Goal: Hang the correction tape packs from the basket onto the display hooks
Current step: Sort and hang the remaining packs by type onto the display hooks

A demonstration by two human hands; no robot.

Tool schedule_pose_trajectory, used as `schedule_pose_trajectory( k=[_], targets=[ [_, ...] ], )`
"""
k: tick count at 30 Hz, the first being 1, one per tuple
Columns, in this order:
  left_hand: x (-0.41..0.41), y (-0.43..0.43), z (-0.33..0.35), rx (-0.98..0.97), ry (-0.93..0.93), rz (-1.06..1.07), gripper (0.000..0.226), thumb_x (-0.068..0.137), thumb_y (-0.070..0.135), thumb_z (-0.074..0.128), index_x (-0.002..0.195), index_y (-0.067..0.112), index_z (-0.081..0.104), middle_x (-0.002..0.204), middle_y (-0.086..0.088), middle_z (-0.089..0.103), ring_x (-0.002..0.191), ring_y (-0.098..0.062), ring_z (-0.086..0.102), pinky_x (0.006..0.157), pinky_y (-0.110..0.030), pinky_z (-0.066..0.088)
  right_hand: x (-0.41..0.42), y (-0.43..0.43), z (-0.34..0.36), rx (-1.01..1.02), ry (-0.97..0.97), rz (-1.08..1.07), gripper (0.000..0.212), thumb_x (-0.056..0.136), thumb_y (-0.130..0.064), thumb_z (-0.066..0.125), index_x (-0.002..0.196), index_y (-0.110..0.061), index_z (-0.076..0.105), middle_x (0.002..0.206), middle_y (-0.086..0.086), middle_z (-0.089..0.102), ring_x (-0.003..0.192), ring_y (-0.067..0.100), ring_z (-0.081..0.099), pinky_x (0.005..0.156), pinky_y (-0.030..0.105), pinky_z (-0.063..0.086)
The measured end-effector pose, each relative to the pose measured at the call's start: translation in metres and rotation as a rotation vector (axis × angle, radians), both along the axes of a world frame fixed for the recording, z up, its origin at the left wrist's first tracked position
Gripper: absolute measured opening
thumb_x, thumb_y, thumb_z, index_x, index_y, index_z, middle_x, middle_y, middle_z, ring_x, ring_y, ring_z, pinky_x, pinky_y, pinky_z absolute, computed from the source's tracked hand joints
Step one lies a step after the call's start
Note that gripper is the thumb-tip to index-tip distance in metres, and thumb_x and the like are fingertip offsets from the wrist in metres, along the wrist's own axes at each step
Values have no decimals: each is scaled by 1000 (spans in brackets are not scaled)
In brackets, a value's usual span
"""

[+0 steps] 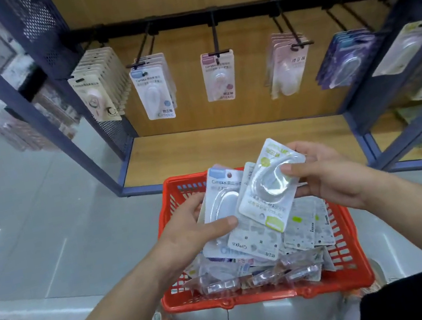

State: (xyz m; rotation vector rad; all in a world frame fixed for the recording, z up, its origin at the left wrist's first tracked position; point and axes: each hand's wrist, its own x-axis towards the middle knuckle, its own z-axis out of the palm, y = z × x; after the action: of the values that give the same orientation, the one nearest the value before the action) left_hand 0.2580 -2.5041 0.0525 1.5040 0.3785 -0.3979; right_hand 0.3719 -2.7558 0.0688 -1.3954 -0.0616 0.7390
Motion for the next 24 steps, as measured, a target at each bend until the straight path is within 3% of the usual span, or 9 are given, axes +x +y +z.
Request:
schedule_pose_trajectory(
  k=[5, 8, 13, 17, 19, 21, 24],
  targets=[
    [10, -4, -7, 61, -12, 51, 46, 81, 6, 83, 121, 22, 66, 108, -2, 79, 95, -26, 77, 90, -50, 60, 8, 4, -13, 42, 38, -52, 43, 78, -9, 70, 119, -8, 61, 102, 8, 76, 86, 20, 75, 73, 35, 64],
    [19, -4, -11, 87, 3, 117, 45, 80, 7, 84, 120, 18, 66, 106, -2, 79, 93, -27, 78, 90, -52, 60, 18, 5, -19, -22, 19, -101, 46, 75, -12, 75, 119, -7, 62, 106, 10, 75, 91, 23, 73, 77, 36, 63],
    [39, 1, -17, 44, 17, 249, 49, 80, 14, 86, 125, 16, 65, 110, -5, 78, 95, -30, 77, 91, -54, 59, 35, 6, -26, -59, 24, -197, 26, 83, 2, 74, 100, -11, 59, 98, 9, 77, 83, 24, 72, 70, 33, 60],
    [50, 2, -14, 29, -13, 339, 41, 84, 11, 81, 121, 12, 65, 102, -3, 80, 87, -27, 78, 67, -37, 63, 39, 11, -31, -22, 24, -295, 47, 81, 2, 77, 115, -21, 53, 103, 10, 78, 81, 22, 74, 66, 34, 61],
    [54, 1, -12, 32, -18, 360, 41, 84, 12, 82, 120, 12, 63, 103, -3, 79, 86, -26, 78, 65, -36, 63, 37, 15, -34, -35, 30, -270, 58, 77, -1, 80, 123, -25, 55, 103, 9, 78, 83, 22, 73, 68, 35, 58],
    [56, 0, -10, 36, -12, 375, 40, 84, 11, 81, 120, 12, 63, 103, -3, 79, 85, -26, 78, 67, -39, 64, 33, 19, -35, -120, -8, -171, 53, 70, -8, 85, 117, -18, 61, 103, 9, 78, 85, 22, 72, 70, 36, 59],
    [58, 2, -7, -5, -5, 401, 40, 85, 10, 79, 123, 10, 64, 101, -6, 80, 84, -28, 78, 62, -37, 63, 29, 20, -29, -241, -81, -15, 45, 68, -11, 89, 106, -13, 64, 90, 3, 78, 71, 15, 69, 61, 26, 56]
  ],
)
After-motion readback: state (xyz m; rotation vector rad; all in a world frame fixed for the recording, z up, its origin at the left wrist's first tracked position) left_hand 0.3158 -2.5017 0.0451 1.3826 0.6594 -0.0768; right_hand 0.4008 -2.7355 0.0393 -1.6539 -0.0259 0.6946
